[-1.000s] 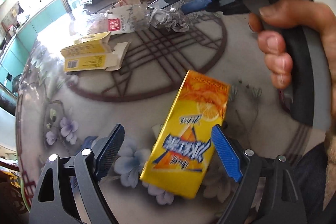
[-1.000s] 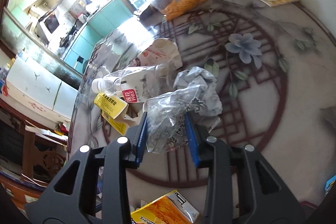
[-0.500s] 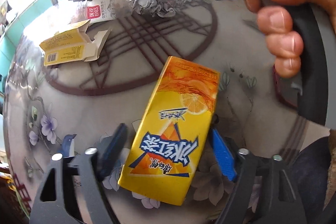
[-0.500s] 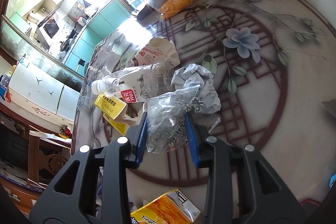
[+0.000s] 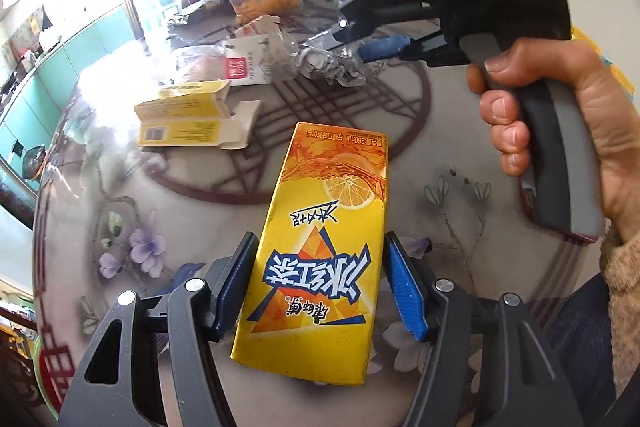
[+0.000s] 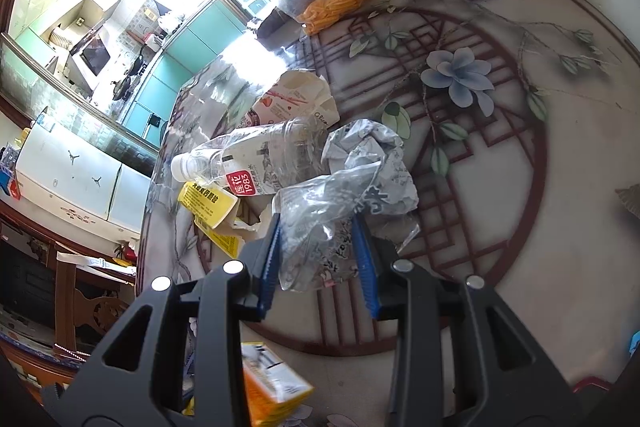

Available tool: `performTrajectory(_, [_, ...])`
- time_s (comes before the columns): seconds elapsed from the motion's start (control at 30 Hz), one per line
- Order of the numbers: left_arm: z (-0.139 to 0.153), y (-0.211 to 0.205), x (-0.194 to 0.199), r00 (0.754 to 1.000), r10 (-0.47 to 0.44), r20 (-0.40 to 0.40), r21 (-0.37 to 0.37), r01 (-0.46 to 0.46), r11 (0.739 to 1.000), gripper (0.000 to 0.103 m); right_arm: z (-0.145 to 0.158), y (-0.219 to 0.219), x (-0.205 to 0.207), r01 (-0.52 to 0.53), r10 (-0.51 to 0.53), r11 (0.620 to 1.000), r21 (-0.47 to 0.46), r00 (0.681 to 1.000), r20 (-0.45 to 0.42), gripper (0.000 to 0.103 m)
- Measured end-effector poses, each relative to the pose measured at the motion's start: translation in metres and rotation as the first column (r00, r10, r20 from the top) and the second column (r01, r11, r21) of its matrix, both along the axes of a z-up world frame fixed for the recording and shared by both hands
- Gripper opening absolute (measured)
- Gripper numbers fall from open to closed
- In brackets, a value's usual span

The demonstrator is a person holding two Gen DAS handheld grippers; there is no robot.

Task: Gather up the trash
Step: 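Grasp the yellow iced-tea carton with the left gripper while the right grasps the clear plastic bag, then carry the iced-tea carton and plastic bag over the red bucket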

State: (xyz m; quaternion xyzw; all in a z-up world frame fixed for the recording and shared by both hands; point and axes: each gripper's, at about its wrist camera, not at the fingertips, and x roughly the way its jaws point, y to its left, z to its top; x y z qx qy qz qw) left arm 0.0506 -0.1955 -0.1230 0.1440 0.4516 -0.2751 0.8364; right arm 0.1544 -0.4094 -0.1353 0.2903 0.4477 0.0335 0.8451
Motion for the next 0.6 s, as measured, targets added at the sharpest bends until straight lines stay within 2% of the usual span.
performTrajectory(0.2, [-0.003,0.023,-0.004,0.998,0.050,-0.041,-0.014,-0.051,0.999,0.060,-0.003,0.005,0.001,-0.008,0.008,1.000,-0.006,1.000,-0.007,0.034])
performTrajectory(0.33, [0.000,0.037,-0.006,0.997,0.074,-0.038,-0.029,-0.075,0.997,0.060,-0.003,0.007,0.000,-0.010,0.010,1.000,-0.017,1.000,-0.009,0.034])
performTrajectory(0.6, [0.006,0.062,-0.005,0.989,0.133,-0.058,-0.060,-0.137,0.989,0.057,0.000,0.020,0.002,-0.039,0.038,0.996,-0.085,0.999,-0.015,0.034])
